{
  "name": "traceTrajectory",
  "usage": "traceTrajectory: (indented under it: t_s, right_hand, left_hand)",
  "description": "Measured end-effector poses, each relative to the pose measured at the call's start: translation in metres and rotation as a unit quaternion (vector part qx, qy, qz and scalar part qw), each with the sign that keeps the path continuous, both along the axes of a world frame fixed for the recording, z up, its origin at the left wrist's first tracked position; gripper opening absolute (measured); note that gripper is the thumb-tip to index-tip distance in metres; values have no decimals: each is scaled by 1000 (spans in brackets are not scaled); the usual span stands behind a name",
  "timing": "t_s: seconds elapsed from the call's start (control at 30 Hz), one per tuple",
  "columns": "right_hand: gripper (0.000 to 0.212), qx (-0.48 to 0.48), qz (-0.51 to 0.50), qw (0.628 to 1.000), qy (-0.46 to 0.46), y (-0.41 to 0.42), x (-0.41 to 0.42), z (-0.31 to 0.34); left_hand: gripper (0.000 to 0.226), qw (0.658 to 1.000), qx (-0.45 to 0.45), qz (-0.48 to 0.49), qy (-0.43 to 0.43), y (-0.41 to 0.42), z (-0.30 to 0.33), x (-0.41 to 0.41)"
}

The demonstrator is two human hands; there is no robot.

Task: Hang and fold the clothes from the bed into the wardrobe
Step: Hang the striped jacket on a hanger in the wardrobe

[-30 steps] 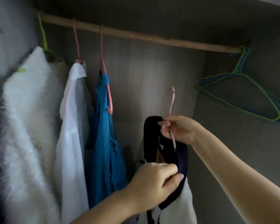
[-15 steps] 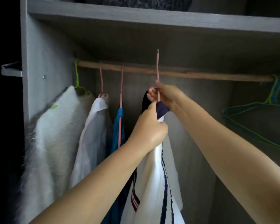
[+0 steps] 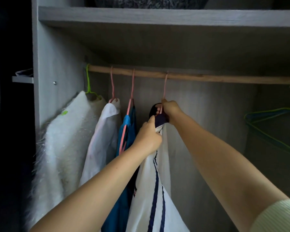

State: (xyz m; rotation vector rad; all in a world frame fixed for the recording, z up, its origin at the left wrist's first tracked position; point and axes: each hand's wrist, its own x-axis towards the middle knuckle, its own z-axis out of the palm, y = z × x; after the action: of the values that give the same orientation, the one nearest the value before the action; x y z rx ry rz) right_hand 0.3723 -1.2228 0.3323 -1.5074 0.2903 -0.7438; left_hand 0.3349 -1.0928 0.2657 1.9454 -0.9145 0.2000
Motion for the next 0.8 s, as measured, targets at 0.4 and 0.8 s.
traceTrajectory:
  t_s: [0.4, 0.8]
  right_hand:
    - [32, -235, -131, 963, 28, 6, -82, -62]
    - [38, -384, -291, 835, 265, 25, -305, -205]
  left_hand:
    - [57, 949, 89, 76, -294, 31, -37, -44]
    - [43, 959, 47, -182, -210, -3, -139, -153]
